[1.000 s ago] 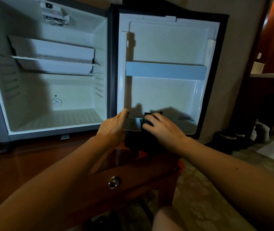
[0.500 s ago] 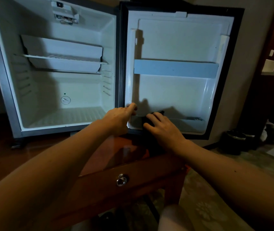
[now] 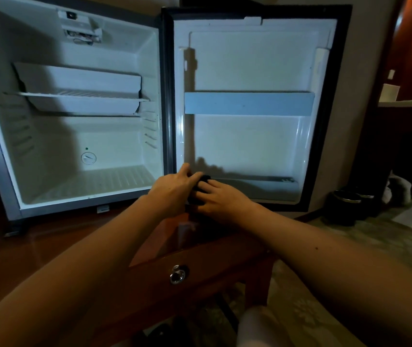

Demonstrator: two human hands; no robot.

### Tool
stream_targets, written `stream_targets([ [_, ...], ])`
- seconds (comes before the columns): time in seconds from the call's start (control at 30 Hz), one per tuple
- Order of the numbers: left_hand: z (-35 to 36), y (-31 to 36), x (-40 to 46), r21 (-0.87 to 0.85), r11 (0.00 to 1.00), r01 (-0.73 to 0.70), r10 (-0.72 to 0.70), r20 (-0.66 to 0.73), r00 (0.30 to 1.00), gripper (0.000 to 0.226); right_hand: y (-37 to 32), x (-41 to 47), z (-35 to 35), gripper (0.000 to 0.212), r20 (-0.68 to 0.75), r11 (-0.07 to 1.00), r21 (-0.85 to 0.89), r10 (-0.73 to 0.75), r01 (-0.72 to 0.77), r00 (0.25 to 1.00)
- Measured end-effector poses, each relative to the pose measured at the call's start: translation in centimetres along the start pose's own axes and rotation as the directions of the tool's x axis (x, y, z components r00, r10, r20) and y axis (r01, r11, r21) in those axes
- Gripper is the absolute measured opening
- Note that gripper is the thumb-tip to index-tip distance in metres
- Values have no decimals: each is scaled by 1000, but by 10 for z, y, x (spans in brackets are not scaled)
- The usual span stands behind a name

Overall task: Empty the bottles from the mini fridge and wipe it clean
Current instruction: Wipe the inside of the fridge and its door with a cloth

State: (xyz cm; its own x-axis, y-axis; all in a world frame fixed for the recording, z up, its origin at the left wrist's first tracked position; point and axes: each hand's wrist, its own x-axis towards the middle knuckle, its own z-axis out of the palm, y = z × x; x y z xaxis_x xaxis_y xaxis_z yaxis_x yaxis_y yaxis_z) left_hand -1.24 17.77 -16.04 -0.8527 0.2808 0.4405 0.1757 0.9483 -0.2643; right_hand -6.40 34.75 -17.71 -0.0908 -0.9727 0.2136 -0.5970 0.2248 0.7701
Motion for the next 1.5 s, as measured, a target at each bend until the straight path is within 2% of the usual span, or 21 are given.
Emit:
stream_targets([
  [0.03,1,0,0,-3,1000,3,-3,-2,1000,86,2,-3,0,37,16,1000,-7,-4,4,1000],
  [0.13,1,1,-1,5,1000,24,-24,3,1000,78,5,-21,-8,50,95,999,13,39,-41,995],
  [0.2,0,4,-1,21,998,54,-54,5,999,73,9,-36,-9,56,97,998,10,63,-65,993],
  [0.47,-8,17,6,27,988,153,-153,21,988,65,25,-117,-12,58,176,988,9,149,-153,973],
  [0.63,-9,25,15,32,979,201,-202,32,979,65,35,-146,-16,75,272,976,8,208,-219,940],
  [0.87,-11,31,19,56,974,220,-223,49,974,68,46,-174,-28,56,256,938,1,335,-346,907],
  [0.97,-12,33,19,60,974,216,-220,61,974,69,48,-183,-30,50,264,900,-1,422,-437,867],
  [1.13,-16,36,21,83,972,219,-224,58,973,65,50,-185,-38,50,316,747,81,609,-660,728],
  [1.2,-18,37,21,99,972,212,-218,58,974,63,51,-184,-41,44,304,635,195,686,-748,661],
  [1.27,-19,38,20,112,972,208,-215,55,975,61,52,-180,-47,39,268,573,276,725,-772,634],
  [1.43,-23,41,18,151,969,194,-198,10,980,48,57,-160,-67,33,89,619,339,729,-709,679],
  [1.5,-26,41,19,149,969,198,-200,-3,980,40,61,-155,-78,31,17,606,381,751,-699,660],
])
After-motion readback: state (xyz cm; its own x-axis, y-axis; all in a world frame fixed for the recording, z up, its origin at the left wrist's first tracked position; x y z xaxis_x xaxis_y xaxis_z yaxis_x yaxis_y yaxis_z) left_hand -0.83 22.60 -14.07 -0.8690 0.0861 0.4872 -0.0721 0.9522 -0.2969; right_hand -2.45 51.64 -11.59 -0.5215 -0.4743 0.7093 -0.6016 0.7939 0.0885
